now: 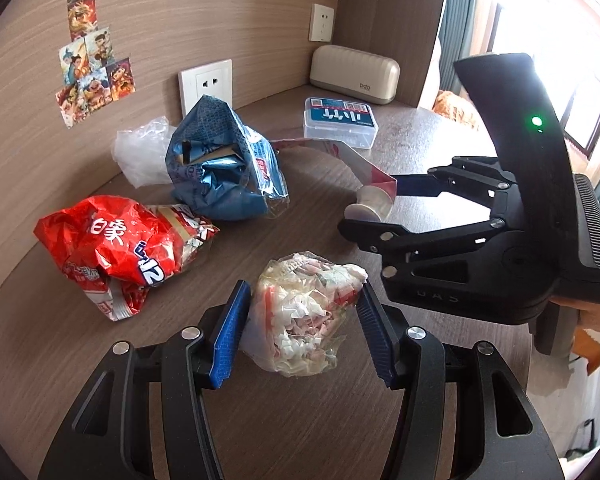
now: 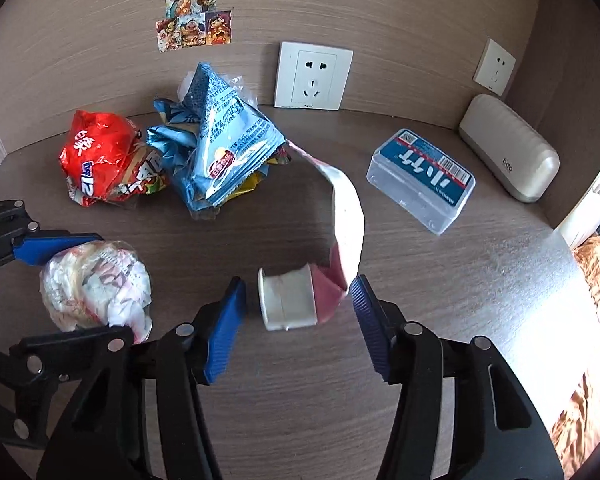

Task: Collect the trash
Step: 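Grasp the crumpled tissue with the left tool while the right tool grasps the white paper cup, then carry tissue and cup over the white bin and open both tools to drop them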

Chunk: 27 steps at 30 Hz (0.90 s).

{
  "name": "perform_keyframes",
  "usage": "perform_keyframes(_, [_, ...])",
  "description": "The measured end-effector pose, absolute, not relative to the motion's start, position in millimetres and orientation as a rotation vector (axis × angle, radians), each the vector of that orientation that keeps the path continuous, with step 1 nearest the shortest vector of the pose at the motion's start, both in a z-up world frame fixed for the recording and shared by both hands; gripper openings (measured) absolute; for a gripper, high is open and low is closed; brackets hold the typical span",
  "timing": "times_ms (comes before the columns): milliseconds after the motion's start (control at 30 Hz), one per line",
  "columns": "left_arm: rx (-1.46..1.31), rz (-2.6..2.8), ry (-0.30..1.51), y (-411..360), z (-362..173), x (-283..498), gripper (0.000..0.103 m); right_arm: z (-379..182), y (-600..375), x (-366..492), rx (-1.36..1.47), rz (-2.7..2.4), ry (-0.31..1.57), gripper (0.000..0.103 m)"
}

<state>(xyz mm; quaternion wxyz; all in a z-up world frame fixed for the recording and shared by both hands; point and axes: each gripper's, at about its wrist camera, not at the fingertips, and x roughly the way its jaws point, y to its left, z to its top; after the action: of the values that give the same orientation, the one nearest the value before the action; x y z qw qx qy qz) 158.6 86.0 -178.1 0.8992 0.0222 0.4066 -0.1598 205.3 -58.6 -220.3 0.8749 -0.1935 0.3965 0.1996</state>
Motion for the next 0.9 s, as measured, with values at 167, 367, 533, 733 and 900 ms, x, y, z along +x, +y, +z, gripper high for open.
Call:
perform_keyframes(167, [0.054,-0.329,0.837,85.4,-179.2,160.1,0.054,-220.4,-57.2,212.1,-0.402,0.408,0.828,0.042])
perform_keyframes(367, [0.026,-0.327,0.804,84.4,-169.8,154.5,0.053,-202.5,-70.7,200.0,-0.371,0.397,0.780,0.042])
perform_keyframes(533, [0.032,-0.344,0.779,71.9,-154.7,148.4,0.053,-178.8,-90.5,182.7,-0.354,0.379,0.730,0.042])
perform_keyframes(733, [0.074,-0.415,0.752,27.7,-138.4,140.6,0.053,-156.2,-138.5,158.5,-0.297,0.321,0.704,0.042])
perform_keyframes(900, [0.118,-0.526,0.745,-31.7,-134.4,132.0,0.053,-147.0,-197.6,132.3,-0.217,0.257,0.723,0.042])
